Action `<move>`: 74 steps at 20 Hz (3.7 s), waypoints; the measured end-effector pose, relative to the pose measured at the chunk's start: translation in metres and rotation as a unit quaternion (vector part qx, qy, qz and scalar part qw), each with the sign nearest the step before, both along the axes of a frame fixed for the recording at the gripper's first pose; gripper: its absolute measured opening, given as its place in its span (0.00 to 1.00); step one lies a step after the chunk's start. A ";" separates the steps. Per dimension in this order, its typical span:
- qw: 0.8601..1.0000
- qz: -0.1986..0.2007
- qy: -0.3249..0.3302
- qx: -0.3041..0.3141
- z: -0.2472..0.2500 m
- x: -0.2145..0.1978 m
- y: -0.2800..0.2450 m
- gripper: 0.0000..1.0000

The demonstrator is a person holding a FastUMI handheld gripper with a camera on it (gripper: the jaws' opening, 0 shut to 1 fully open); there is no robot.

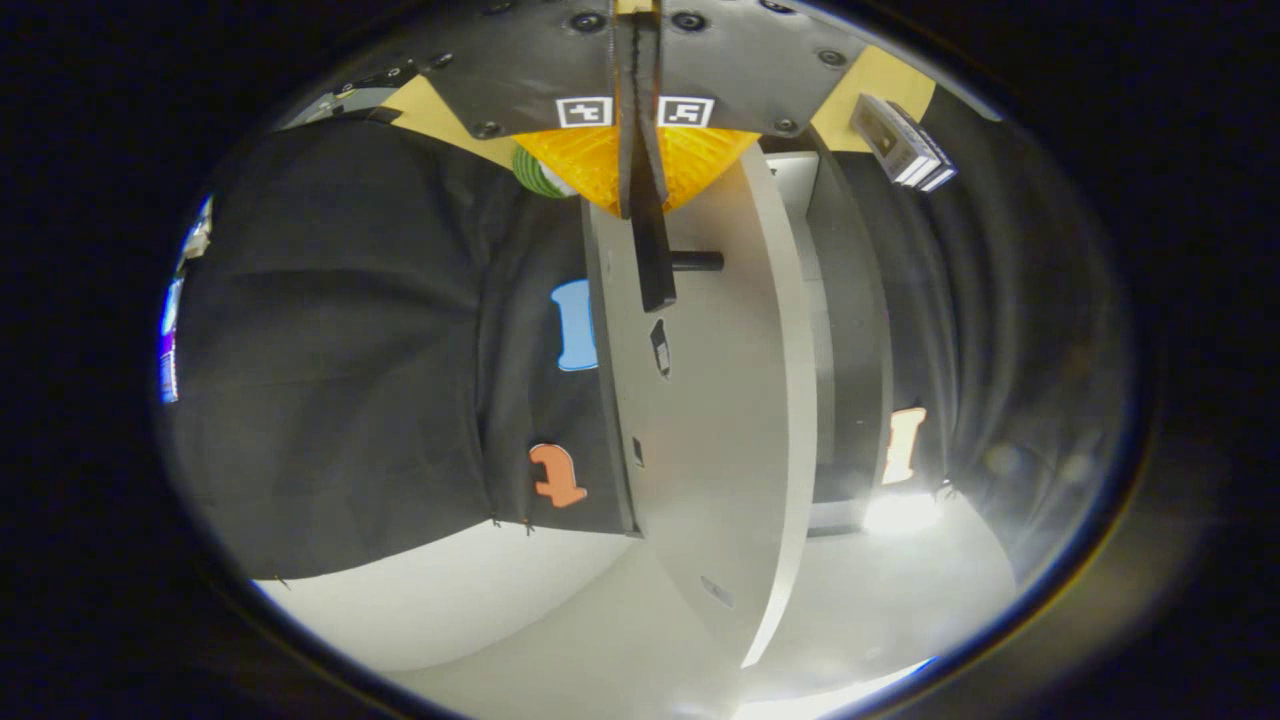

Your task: Open the shoe cabinet door, grab the shoes and put them into the shoe cabinet, then close the shoe cabinet door.

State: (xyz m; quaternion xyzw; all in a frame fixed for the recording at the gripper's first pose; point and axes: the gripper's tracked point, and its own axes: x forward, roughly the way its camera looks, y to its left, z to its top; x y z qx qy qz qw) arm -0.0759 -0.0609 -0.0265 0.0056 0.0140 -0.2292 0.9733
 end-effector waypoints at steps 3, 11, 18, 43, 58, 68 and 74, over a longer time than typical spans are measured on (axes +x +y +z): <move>1.000 -0.005 -0.002 -0.005 0.004 -0.003 -0.008 0.02; 1.000 0.000 0.001 -0.004 0.004 -0.010 -0.025 0.02; 1.000 0.027 0.000 -0.001 0.005 -0.009 -0.035 0.02; 0.981 0.187 0.054 0.010 -0.049 -0.018 0.032 0.03; 0.978 0.081 0.194 0.012 -0.324 0.001 -0.023 0.53; 0.954 0.043 0.294 -0.034 -0.444 -0.001 -0.069 0.54; 0.935 0.057 0.332 -0.110 -0.464 0.018 -0.075 0.57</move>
